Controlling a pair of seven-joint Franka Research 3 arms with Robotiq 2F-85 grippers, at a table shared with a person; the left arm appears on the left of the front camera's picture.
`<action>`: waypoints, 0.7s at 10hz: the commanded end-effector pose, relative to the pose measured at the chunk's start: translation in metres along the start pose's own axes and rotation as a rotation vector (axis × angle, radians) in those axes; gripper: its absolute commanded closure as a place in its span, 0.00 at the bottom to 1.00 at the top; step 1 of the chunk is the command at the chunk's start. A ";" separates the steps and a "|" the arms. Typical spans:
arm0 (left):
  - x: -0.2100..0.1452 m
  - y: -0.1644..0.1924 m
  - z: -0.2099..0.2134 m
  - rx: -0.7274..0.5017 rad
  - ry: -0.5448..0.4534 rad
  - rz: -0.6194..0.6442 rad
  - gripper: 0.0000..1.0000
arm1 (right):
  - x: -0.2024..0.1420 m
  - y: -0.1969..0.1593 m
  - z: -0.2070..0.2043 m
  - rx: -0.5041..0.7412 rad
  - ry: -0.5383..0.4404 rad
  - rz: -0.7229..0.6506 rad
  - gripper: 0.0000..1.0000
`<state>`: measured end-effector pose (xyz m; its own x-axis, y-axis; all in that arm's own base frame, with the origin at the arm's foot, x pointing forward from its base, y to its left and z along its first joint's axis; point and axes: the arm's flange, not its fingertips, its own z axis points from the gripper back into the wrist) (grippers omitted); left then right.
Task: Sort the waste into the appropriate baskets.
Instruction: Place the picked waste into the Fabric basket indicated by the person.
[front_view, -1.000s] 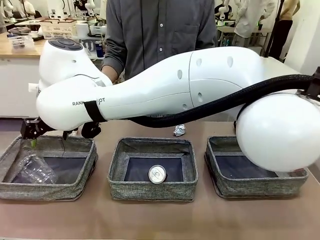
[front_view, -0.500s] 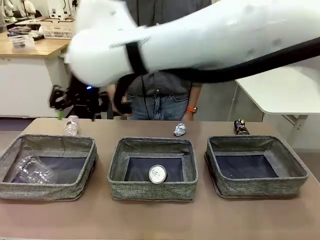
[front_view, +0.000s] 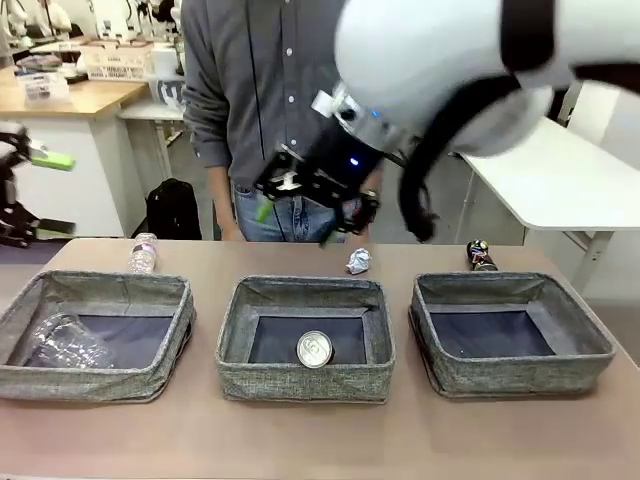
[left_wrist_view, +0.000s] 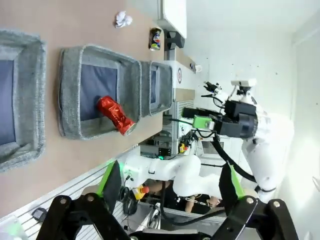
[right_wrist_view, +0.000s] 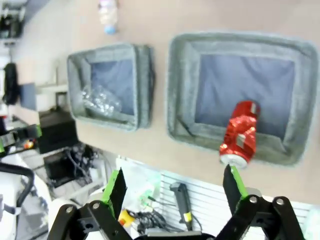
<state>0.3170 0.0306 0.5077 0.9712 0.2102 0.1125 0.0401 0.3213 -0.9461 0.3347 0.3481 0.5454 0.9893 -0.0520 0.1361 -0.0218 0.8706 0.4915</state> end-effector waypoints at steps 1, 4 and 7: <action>-0.005 -0.007 0.014 -0.009 -0.020 -0.028 0.00 | 0.013 0.018 -0.006 0.022 0.020 0.045 0.00; 0.000 0.001 0.003 0.007 -0.008 0.009 0.00 | 0.000 0.004 -0.002 0.002 0.005 0.008 0.00; -0.002 0.009 -0.033 -0.144 0.134 -0.025 0.00 | 0.027 -0.071 0.054 0.320 0.207 -0.009 0.00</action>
<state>0.3226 0.0114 0.4977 0.9889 0.1293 0.0728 0.0414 0.2304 -0.9722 0.3588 0.3093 0.5633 0.9990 0.0091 0.0434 -0.0355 0.7505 0.6599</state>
